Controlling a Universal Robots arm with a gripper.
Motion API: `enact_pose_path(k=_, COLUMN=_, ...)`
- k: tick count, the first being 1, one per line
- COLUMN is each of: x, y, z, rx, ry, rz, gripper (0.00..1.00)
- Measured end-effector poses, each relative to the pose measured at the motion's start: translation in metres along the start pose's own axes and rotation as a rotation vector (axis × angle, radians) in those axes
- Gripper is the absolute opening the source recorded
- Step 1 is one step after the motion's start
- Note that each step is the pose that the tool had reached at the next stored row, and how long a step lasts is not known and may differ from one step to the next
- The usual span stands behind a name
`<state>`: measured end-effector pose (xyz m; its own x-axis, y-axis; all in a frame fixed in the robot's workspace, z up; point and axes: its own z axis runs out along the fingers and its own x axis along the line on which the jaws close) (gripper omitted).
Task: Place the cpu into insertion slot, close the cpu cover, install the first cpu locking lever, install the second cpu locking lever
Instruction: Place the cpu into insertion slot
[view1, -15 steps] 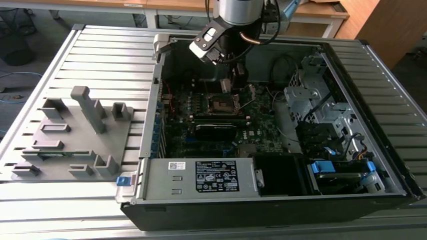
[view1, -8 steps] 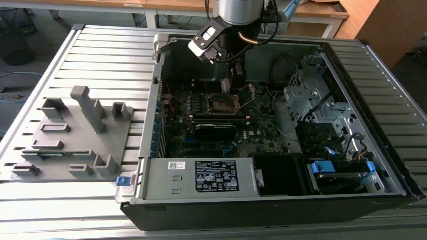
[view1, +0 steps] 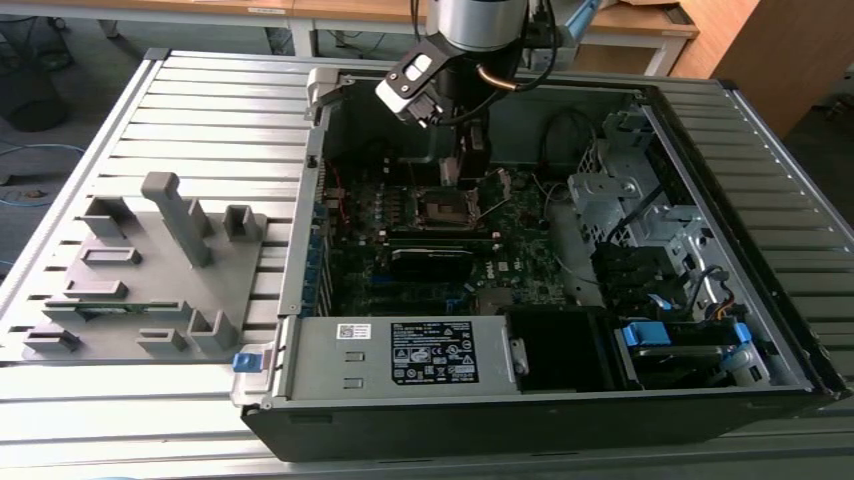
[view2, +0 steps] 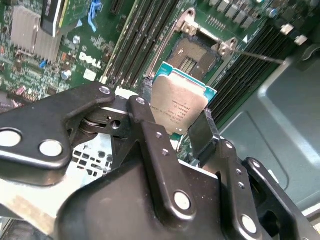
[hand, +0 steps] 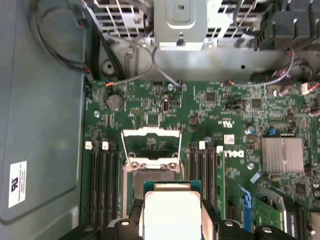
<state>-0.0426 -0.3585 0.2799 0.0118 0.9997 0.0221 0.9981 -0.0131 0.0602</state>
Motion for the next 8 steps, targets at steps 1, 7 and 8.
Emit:
enact_pose_path(k=1, x=0.0, y=0.0, z=0.0, rx=0.0047, ry=-0.0004, rz=0.0, gripper=0.54)
enact_pose_path(k=7, x=0.0, y=0.0, z=0.0001, rx=0.0048, ry=0.0005, rz=0.0, gripper=0.54)
enact_pose_path(k=8, x=0.0, y=0.0, z=0.0001, rx=0.0048, ry=0.0006, rz=0.0, gripper=0.54)
